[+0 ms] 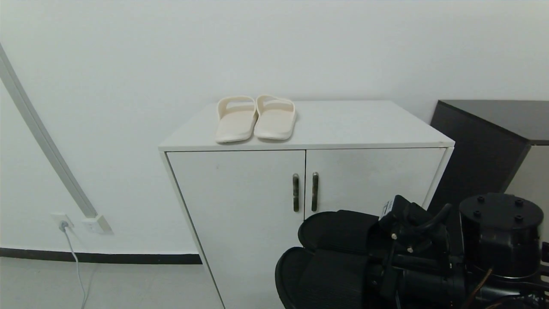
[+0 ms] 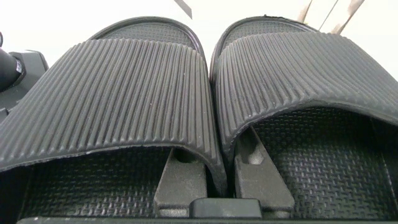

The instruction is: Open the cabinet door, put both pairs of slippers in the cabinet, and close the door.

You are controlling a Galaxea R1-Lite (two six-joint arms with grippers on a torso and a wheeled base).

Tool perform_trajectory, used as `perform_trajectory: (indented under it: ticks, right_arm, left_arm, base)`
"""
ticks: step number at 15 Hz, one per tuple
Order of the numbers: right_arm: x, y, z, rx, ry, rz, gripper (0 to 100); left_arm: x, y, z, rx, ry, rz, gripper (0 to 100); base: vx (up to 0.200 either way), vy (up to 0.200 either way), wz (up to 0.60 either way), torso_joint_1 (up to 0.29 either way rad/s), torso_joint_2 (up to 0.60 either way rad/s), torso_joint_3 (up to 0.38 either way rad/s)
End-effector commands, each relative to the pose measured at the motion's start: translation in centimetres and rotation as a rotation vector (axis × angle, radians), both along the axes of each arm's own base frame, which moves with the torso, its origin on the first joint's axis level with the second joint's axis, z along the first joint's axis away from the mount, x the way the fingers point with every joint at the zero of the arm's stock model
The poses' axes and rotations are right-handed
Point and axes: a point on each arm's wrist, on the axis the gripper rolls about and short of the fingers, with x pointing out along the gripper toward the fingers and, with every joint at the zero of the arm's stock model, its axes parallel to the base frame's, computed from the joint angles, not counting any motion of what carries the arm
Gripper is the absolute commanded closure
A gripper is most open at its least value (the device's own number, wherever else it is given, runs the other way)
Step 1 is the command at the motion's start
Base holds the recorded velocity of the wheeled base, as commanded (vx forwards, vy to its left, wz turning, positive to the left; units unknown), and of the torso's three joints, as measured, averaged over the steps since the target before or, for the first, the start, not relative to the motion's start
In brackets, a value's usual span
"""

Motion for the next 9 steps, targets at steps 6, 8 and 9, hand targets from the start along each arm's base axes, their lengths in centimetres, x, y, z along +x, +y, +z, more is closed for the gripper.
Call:
perform_trajectory:
  ticks: [6,8,9]
  right_arm:
    - [-0.07,-0.03,-0.28,-0.016,-0.007,0.008,100]
    - [-0.09,-0.05,-0.32,-0.018,-0.007,0.009,100]
    - [-0.12,-0.08,-0.39,-0.020,-0.005,0.009,100]
  left_arm:
    - [0.01,0.00,0.00,0.001,0.001,0.000,0]
    - [0.01,0.00,0.00,0.001,0.001,0.001,0]
    - [0.01,0.00,0.00,0.001,0.001,0.001,0]
  base:
    - [0.000,0.000,0.00,-0.120,0.47,0.347]
    - [0.000,0.000,0.00,-0.078,0.45,0.366]
    - [0.000,0.000,0.00,-0.051,0.43,0.388]
